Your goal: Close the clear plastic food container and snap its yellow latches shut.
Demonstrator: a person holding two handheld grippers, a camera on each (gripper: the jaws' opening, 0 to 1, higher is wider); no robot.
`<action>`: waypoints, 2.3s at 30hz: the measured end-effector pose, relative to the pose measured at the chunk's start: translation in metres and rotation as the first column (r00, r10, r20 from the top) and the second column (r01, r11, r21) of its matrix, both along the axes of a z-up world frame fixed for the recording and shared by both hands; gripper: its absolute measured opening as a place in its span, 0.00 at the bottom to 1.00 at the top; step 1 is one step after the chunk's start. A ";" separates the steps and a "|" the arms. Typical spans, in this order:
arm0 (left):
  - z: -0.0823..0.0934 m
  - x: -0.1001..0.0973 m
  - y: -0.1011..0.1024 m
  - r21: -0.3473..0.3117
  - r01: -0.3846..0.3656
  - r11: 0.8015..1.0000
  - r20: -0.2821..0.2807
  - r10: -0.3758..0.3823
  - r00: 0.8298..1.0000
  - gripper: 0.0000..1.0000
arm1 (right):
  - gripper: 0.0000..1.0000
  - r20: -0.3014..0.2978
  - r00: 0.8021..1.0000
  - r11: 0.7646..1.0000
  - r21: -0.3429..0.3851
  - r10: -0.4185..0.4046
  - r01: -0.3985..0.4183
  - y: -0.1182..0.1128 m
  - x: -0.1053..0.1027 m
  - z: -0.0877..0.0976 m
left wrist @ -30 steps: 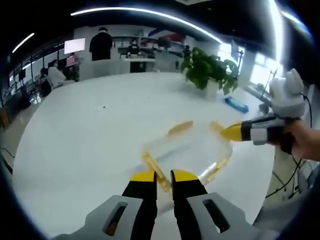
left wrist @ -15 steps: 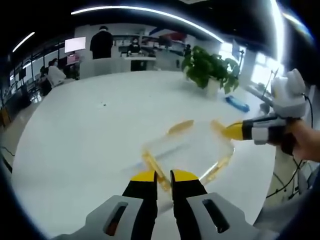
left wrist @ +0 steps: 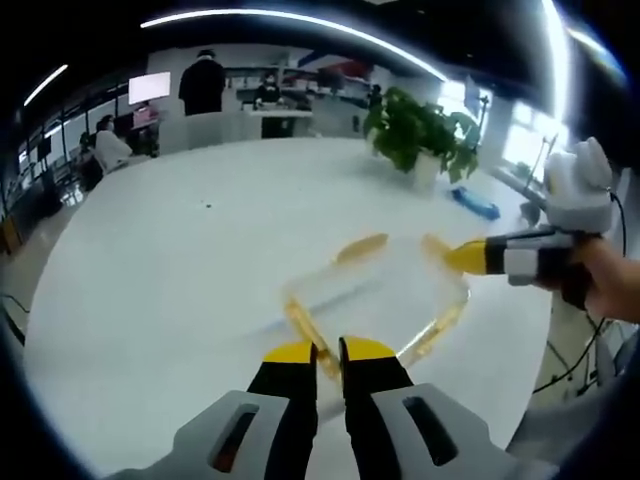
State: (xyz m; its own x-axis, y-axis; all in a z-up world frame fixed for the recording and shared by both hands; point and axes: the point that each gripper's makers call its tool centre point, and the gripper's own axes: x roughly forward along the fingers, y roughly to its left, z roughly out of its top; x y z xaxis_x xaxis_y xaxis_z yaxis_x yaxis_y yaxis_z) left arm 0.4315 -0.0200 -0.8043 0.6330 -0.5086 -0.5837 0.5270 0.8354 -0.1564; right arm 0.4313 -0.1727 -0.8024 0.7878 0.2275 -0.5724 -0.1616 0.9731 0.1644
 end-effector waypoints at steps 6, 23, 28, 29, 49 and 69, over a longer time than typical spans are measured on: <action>0.000 -0.001 0.000 -0.003 0.005 1.000 -0.001 -0.005 1.000 0.05 | 0.00 0.005 1.000 1.000 0.017 -0.005 0.005 0.000 0.000 0.000; 0.000 -0.001 0.000 0.003 0.005 1.000 -0.007 -0.005 1.000 0.05 | 0.00 0.000 0.999 0.998 -0.058 0.038 -0.037 -0.001 -0.001 -0.005; 0.000 -0.001 -0.001 0.007 0.010 1.000 -0.003 -0.010 1.000 0.05 | 0.01 -0.003 0.999 0.998 -0.051 0.039 -0.039 -0.002 -0.001 -0.005; 0.000 -0.001 -0.001 0.007 0.010 1.000 -0.003 -0.010 1.000 0.05 | 0.01 -0.003 0.999 0.998 -0.052 0.039 -0.039 -0.002 -0.001 -0.005; -0.002 0.008 0.012 0.040 0.008 0.999 -0.032 -0.007 0.999 0.25 | 0.09 0.005 1.000 0.999 -0.031 -0.008 0.008 -0.020 0.001 0.006; -0.003 0.005 0.008 -0.038 0.003 0.999 -0.088 -0.006 0.996 0.32 | 0.16 -0.015 1.000 1.000 -0.006 -0.005 0.005 -0.019 -0.001 0.002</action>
State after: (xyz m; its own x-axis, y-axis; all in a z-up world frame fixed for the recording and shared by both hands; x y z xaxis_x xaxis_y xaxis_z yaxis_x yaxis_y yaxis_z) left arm 0.4363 -0.0117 -0.8069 0.5774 -0.5342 -0.6175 0.5134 0.8256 -0.2341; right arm 0.4307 -0.1921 -0.8009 0.7801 0.2206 -0.5854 -0.1545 0.9747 0.1614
